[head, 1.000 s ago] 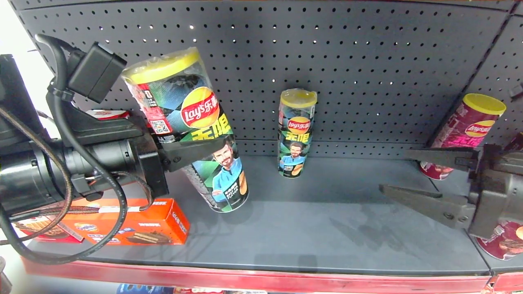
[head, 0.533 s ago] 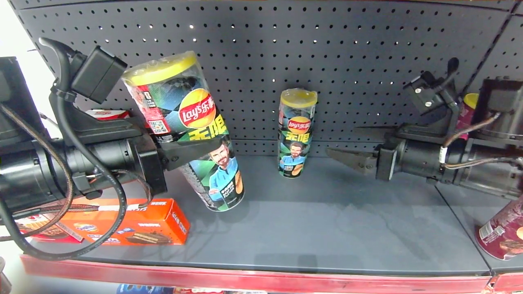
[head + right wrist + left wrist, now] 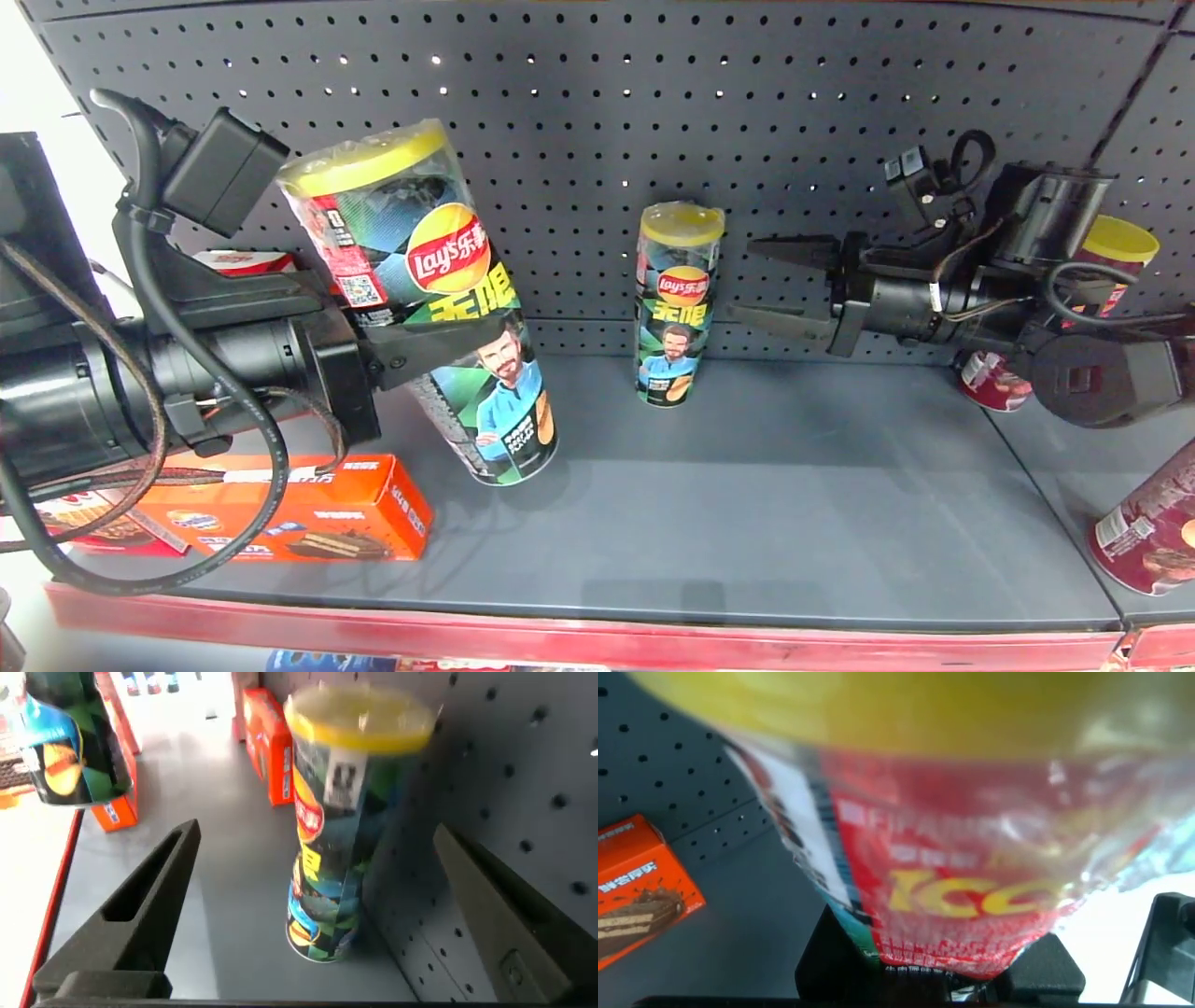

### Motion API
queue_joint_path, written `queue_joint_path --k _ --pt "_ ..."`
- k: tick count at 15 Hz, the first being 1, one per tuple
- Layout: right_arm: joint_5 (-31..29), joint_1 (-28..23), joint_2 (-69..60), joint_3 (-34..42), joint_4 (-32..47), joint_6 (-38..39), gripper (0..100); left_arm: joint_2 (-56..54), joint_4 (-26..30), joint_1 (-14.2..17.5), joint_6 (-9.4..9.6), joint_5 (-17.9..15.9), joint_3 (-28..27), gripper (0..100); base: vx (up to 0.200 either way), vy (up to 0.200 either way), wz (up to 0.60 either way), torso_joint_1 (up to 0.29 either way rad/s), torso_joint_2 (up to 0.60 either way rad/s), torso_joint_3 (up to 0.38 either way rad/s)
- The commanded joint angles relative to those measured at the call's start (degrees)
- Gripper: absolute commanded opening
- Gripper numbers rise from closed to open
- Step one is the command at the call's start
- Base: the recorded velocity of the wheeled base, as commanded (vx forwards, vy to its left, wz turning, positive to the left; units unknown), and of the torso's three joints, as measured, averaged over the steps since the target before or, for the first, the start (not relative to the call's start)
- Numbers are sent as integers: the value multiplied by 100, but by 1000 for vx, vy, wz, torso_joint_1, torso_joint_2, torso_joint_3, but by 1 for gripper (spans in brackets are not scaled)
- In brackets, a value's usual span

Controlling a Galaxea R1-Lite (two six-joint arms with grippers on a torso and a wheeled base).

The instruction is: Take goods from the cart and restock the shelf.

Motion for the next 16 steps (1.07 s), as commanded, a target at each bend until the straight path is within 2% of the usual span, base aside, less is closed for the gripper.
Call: queue_joint_path --k 1,12,16 --pt "33 -39 271 -72 -14 -3 100 9 -12 2 -4 2 6 0 0 0 0 0 0 0" --pt "42 119 922 -45 -49 -12 100 9 -29 2 -4 2 14 0 0 0 0 0 0 0" --pt "42 172 1343 -423 -93 -12 100 9 -20 2 -4 2 32 0 0 0 0 0 0 0"
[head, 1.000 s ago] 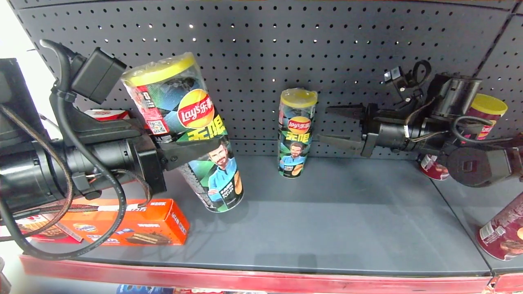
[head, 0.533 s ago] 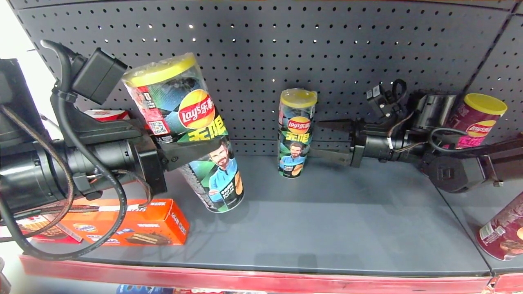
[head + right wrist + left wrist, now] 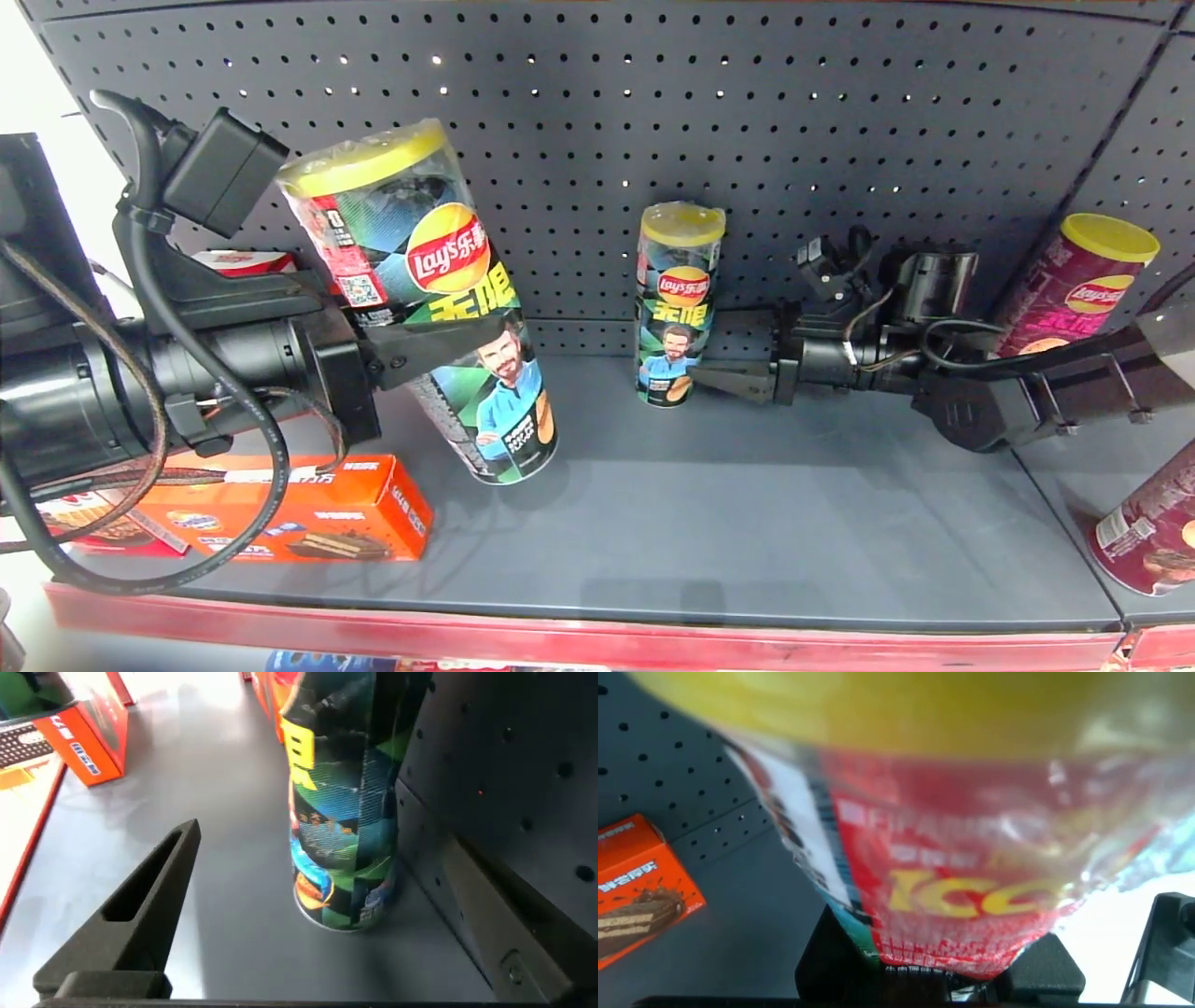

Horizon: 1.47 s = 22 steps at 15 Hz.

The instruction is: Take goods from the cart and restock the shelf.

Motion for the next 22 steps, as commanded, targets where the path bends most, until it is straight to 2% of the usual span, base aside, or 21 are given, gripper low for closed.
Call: queue_joint_path --k 1,18,19,22 --pt "2 43 292 -279 -7 -1 100 8 10 0 -11 -1 28 0 0 0 0 0 0 0" --pt "-95 544 1074 -1167 19 113 100 8 -25 70 -11 -1 80 0 0 0 0 0 0 0" --pt "-112 579 1144 -1202 -25 113 0 8 -25 79 -11 -9 80 0 0 0 0 0 0 0" --pt "-306 631 1144 -1211 -7 122 0 8 -25 140 -2 -9 89 0 0 0 0 0 0 0"
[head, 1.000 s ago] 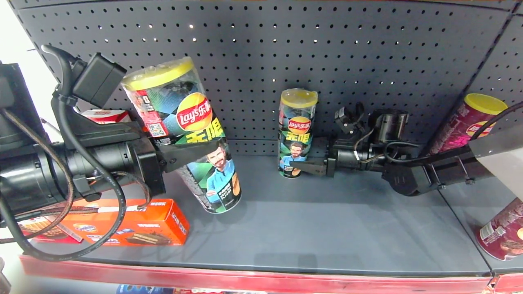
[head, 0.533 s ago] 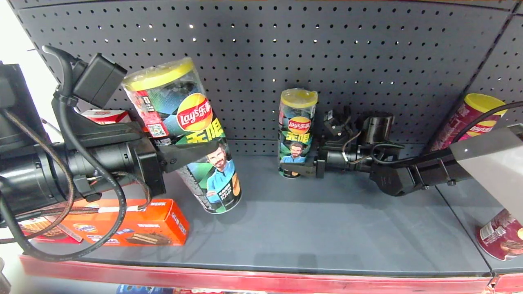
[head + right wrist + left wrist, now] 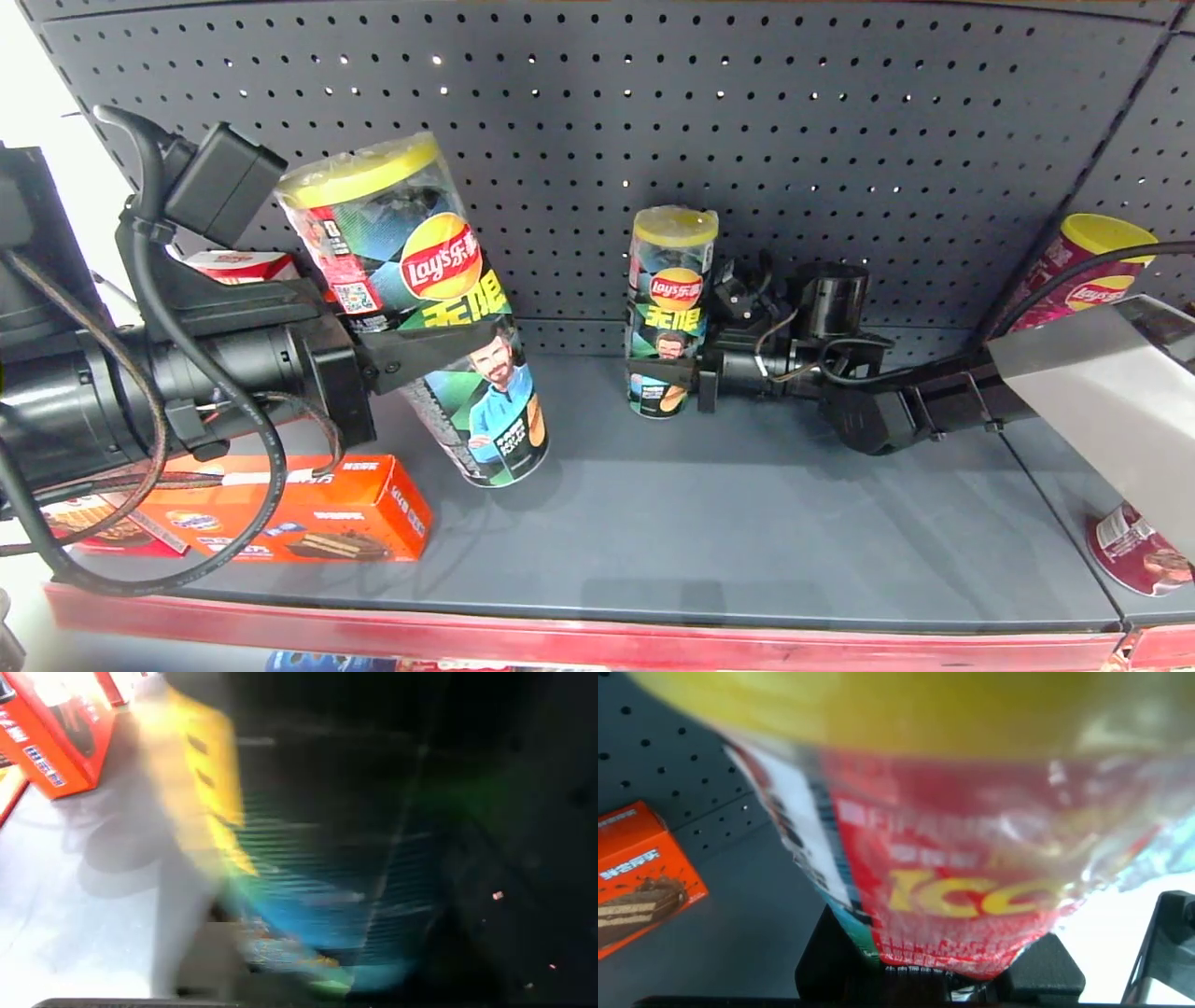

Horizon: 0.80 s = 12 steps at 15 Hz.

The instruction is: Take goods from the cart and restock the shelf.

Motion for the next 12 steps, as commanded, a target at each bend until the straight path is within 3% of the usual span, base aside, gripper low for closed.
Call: queue_joint_path --k 1,6,8,12 --pt "-12 -3 -3 28 17 1 0 8 -1 22 1 -45 1 0 0 0 0 0 0 0" --pt "-144 -3 -513 362 0 1 0 -45 -159 31 -8 -97 300 0 0 0 0 0 0 0" --pt "-443 164 -1102 837 0 10 0 -71 -159 40 -17 -89 300 0 0 0 0 0 0 0" --pt "-469 322 -2209 2305 -238 -8 0 -150 -159 180 -87 -89 239 0 0 0 0 0 0 0"
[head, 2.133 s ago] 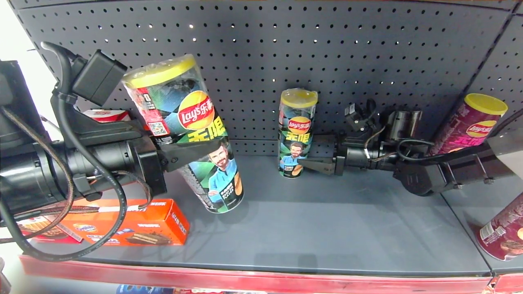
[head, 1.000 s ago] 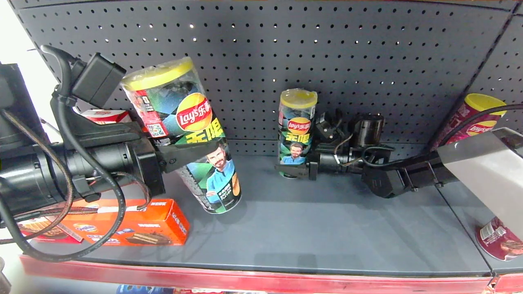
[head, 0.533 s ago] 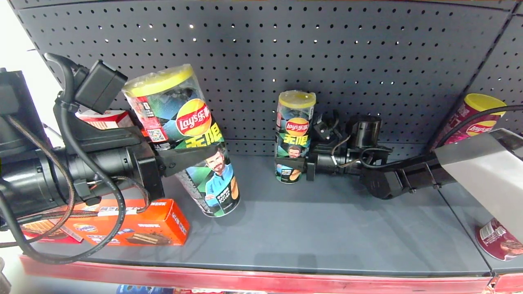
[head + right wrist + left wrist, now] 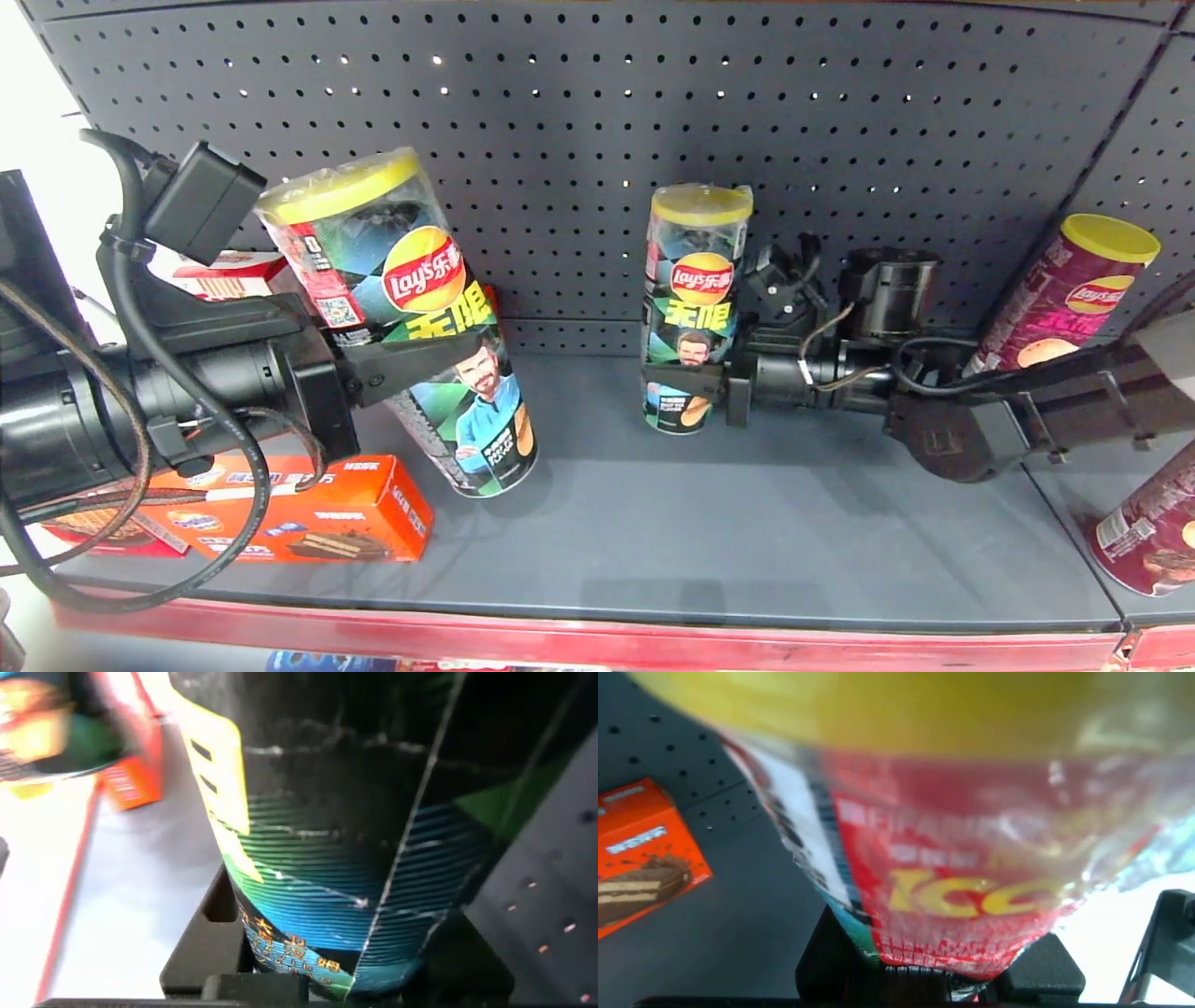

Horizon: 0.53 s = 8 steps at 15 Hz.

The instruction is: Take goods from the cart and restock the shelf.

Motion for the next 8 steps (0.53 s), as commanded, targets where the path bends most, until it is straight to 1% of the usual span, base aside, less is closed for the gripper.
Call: queue_joint_path --k 1,2,3,5,6,8 --pt "-12 99 -909 1044 -403 -12 0 -21 -3 10 3 2 -32 0 0 0 0 0 0 0" --pt "-12 135 -1006 1343 -605 -21 0 -21 -3 10 3 2 -32 0 0 0 0 0 0 0" --pt "-47 231 -1217 2073 -1150 -21 0 -12 -3 10 3 2 -32 0 0 0 0 0 0 0" --pt "-469 425 -1252 2908 -1880 -4 0 -21 6 10 -6 2 -23 0 0 0 0 0 0 0" --pt "-540 495 -1252 3163 -2099 5 0 -12 6 10 -6 2 -15 0 0 0 0 0 0 0" --pt "-548 618 -1269 3593 -2231 -21 0 -12 15 10 -6 2 -23 0 0 0 0 0 0 0"
